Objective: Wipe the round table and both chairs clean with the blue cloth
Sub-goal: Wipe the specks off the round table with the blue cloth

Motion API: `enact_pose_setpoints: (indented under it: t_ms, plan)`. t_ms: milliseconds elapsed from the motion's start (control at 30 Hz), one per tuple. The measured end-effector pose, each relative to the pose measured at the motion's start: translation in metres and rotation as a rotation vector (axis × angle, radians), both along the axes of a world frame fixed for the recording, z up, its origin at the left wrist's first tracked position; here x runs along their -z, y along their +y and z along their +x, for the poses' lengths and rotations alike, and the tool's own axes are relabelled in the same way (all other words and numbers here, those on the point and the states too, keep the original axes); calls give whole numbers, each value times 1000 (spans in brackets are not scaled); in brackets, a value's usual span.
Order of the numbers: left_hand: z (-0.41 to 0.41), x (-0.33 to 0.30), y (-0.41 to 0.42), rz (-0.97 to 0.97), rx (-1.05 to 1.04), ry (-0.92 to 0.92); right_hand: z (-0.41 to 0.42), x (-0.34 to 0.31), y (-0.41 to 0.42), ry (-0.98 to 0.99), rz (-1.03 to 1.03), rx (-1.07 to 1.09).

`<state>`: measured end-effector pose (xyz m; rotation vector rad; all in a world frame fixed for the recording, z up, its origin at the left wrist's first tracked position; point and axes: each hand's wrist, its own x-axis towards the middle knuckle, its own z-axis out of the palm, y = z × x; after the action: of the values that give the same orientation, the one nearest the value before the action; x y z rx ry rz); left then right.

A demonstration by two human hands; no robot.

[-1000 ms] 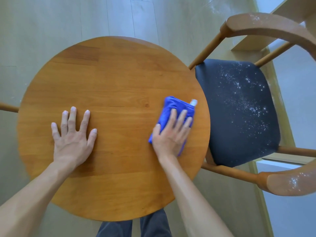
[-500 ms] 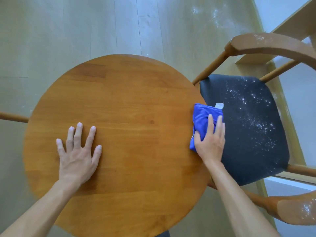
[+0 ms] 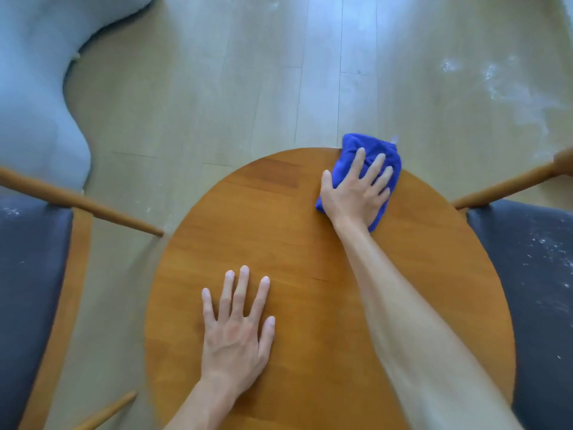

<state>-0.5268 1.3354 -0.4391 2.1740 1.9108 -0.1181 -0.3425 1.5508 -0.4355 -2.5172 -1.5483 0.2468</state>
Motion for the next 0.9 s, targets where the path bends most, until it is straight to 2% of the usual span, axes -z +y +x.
enact_pose_setpoints:
  t_ms: [133, 233, 333, 400, 500, 667, 733, 800, 833, 900]
  plan:
    - [-4, 4, 1, -8, -6, 3, -106, 1, 8, -6, 10, -532]
    - [-6, 5, 1, -9, 3, -8, -133, 4, -17, -19, 10, -922]
    - [-6, 3, 1, -25, 1, -9, -93, 1, -18, 23, 45, -1022]
    - [-6, 2, 2, -42, 0, -9, -46, -1, -15, 4, 61, -939]
    - [-6, -1, 2, -71, -9, -11, 36, -4, -34, -44, 67, -590]
    - [-3, -11, 5, -121, -42, -35, 123, -8, -147, -57, 39, -52]
    - [-3, -16, 6, -147, -54, -59, 113, -6, -178, -16, 53, 200]
    - [-6, -19, 7, -155, -66, -115, 81, -6, -176, 27, 62, 405]
    - [-10, -20, 6, -146, -70, -157, 61, -7, -165, 45, 54, 459]
    - [-20, -25, 5, -127, -81, -250, 18, -8, -137, 66, 27, 437]
